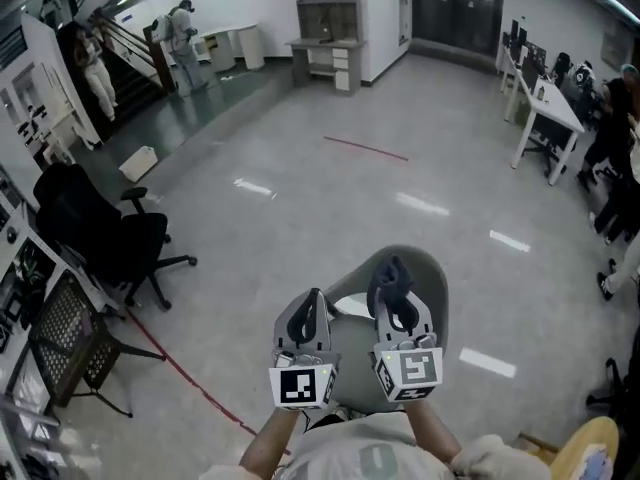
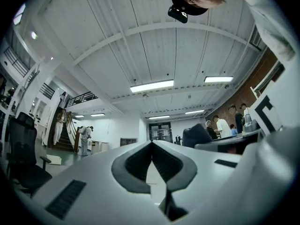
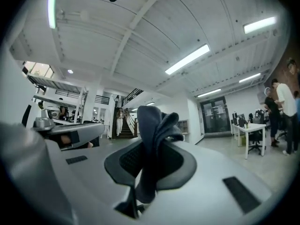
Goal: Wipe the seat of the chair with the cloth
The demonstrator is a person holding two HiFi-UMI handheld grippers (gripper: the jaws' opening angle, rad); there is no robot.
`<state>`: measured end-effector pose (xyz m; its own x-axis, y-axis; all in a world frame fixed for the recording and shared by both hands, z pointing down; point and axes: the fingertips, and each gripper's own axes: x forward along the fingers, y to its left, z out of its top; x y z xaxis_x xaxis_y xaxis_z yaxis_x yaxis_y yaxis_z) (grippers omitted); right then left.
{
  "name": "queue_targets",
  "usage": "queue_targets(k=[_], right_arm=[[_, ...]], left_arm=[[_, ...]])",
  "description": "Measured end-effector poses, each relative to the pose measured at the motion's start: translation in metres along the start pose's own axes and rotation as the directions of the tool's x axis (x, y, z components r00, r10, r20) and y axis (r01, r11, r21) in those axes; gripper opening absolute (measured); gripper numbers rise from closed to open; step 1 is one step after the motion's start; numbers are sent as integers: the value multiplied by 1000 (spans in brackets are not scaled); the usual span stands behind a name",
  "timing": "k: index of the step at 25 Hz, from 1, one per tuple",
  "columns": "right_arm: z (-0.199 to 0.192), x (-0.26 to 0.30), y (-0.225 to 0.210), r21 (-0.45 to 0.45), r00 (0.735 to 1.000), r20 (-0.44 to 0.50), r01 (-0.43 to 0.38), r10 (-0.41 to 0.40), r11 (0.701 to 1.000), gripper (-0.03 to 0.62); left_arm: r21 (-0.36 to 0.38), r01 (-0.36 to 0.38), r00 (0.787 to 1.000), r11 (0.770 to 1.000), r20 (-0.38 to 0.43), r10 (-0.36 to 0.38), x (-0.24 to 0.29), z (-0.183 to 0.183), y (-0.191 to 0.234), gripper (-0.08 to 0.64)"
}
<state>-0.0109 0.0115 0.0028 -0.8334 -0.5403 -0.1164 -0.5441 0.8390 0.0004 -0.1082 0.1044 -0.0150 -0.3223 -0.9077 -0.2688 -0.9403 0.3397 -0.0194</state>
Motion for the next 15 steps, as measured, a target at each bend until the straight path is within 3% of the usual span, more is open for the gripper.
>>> queue_targets(k=[5, 15], right_arm=[[7, 5, 10, 5, 997, 9, -77, 77, 997, 57], [9, 13, 16, -4, 995, 14, -97, 97, 995, 57]], left_arm=[[13, -58, 998, 998, 13, 58, -5, 8, 8, 15], [29, -45, 998, 999, 43, 44, 1, 20, 4, 15]])
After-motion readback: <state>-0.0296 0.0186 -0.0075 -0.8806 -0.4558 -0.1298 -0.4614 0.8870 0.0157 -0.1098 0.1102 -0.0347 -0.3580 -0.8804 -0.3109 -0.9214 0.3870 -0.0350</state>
